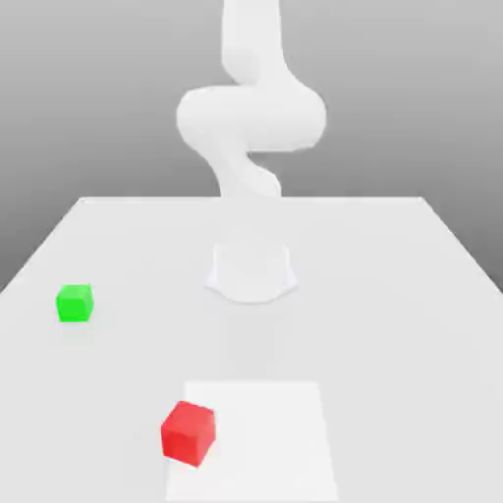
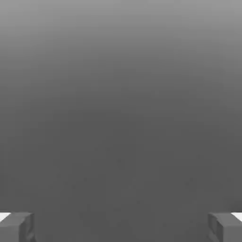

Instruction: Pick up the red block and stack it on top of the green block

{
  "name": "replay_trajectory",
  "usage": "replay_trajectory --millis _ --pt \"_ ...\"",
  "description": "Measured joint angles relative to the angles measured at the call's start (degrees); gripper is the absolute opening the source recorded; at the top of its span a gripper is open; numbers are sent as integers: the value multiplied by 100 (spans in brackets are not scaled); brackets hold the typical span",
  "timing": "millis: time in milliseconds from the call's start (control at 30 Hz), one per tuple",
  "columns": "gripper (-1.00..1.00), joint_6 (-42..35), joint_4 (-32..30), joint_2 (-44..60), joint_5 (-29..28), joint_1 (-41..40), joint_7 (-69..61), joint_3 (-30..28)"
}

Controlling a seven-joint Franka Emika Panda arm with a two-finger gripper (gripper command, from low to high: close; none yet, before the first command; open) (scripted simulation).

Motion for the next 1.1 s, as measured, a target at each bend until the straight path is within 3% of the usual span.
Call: replay_trajectory --millis 700,900,933,1100 --pt "0 2130 -1607 4398 64 -616 872 -298" --pt "0 3088 -1564 5645 237 -700 804 -206" --pt "-100 3220 -1542 5801 255 -719 790 -183" --pt "-100 3223 -1542 5801 244 -717 801 -181"
